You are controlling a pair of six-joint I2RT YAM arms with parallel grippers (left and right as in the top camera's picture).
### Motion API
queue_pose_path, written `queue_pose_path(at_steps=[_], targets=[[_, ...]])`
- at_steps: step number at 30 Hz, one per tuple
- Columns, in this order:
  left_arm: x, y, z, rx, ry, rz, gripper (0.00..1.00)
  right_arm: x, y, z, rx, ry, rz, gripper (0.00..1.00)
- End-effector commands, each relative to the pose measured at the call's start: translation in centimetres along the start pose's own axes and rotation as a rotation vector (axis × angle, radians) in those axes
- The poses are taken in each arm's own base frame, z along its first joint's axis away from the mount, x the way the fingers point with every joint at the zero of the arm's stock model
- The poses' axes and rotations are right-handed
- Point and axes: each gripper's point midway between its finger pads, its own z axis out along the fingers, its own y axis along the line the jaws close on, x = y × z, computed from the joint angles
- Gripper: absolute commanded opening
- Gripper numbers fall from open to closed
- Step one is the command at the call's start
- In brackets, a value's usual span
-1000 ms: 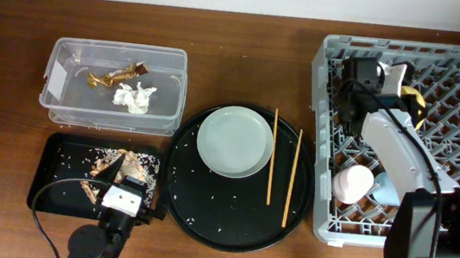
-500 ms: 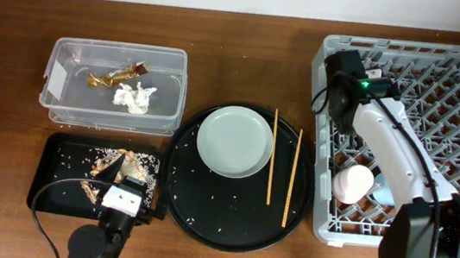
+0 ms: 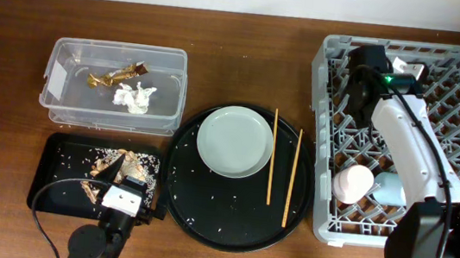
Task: Sort waste into correct bins and load items into the dishwasher rack
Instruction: 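Place the yellow bowl into the dishwasher rack with the right gripper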
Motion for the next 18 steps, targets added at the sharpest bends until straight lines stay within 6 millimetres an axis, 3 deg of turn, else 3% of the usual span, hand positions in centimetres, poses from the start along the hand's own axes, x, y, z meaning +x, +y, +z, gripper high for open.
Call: queue_pose_path(at_steps=[1, 3, 10, 12, 14, 16, 18], targets=[[0.1, -0.2, 0.0, 0.011, 0.0, 0.013, 1.0, -1.6, -2.4, -0.6, 0.081, -0.062, 0.082, 0.04], [0.1, -0.2, 0.0, 0.011, 0.0, 0.013, 0.99, -1.6, -3.0, -0.7, 0.118, -0.067, 0.071, 0.04], [0.1, -0.2, 0.0, 0.011, -0.001, 0.013, 1.0, 0.0, -0.5, -0.3, -0.008, 0.008, 0.018, 0.04], [0.1, -0.2, 0.0, 0.011, 0.0, 0.013, 0.99, 0.4, 2.0, -0.8, -0.206, 0.065, 0.055, 0.06], [0.1, -0.2, 0.0, 0.011, 0.0, 0.013, 0.99, -0.5, 4.1, -2.6, -0.501, 0.131, 0.145, 0.17], [0.1, -0.2, 0.0, 0.011, 0.0, 0.013, 1.0, -2.6, 2.8, -4.5, -0.733, 0.169, 0.259, 0.29], [0.1, -0.2, 0.0, 0.011, 0.0, 0.013, 1.0, -4.1, -1.2, -4.4, -0.87, 0.22, 0.397, 0.46]])
